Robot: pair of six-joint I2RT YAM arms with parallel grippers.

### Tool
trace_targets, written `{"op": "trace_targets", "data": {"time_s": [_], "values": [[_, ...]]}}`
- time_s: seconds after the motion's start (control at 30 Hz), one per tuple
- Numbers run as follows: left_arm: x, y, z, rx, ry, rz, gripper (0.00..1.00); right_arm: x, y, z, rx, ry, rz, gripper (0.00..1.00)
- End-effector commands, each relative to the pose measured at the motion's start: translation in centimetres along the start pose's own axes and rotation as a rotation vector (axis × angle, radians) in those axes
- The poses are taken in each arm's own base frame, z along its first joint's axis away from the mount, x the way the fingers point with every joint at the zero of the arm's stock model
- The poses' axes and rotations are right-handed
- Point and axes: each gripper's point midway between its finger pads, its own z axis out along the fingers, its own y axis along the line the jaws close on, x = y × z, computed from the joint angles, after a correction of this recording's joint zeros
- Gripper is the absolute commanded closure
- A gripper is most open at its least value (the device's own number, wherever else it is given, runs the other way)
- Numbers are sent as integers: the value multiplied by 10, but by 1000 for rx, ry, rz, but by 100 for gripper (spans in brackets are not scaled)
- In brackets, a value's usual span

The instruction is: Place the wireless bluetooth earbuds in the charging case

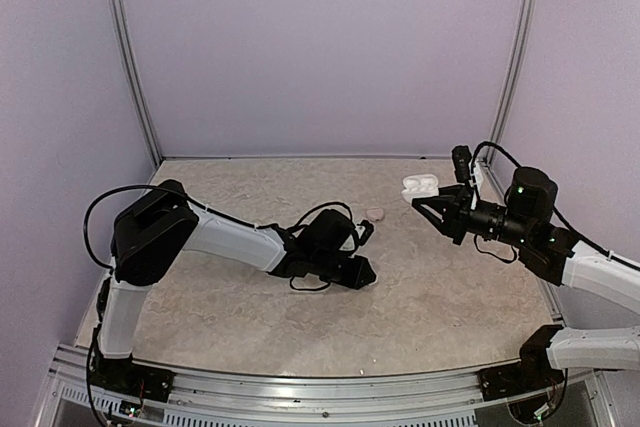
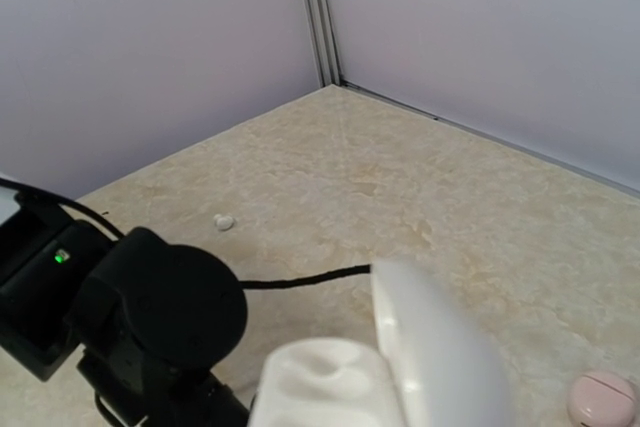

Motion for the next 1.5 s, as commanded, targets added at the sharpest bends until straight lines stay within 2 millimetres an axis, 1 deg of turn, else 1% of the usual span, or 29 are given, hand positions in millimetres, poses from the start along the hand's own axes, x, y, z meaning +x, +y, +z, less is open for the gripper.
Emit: {"op": "trace_targets", "data": {"time_s": [0.0,0.23,0.33,0.4,0.5,0.6,0.7,0.9,1.03,1.1,1.47], "values": [[13,20,7,-78,48,-7,81,-4,-2,-2,4,-12,-14,98],[12,18,7,-70,49,3,73,-3,-2,-3,3,-10,-14,98],[11,21,7,-88,44,10,72,-3,-2,-3,4,-11,-14,98],[8,20,2,-100,29,26,72,-3,-2,-3,4,-10,-13,98],[-5,11,-9,-110,-19,66,73,-2,-2,-2,2,-7,-12,98],[-15,-3,-20,-117,-62,111,73,-3,-1,-2,-1,-10,-14,98],[-19,-17,-24,-102,-83,132,73,-3,-2,-2,1,-9,-15,98],[-18,-29,-19,-71,-78,151,74,-3,-1,-2,-3,-7,-17,98],[-12,-30,-11,-50,-53,145,75,-3,-1,-3,1,-8,-19,98],[-10,-27,-8,-51,-47,142,75,-3,-1,-3,3,-7,-19,98],[-9,-33,0,-17,-36,137,75,-1,-2,-3,5,-4,-20,98]]}}
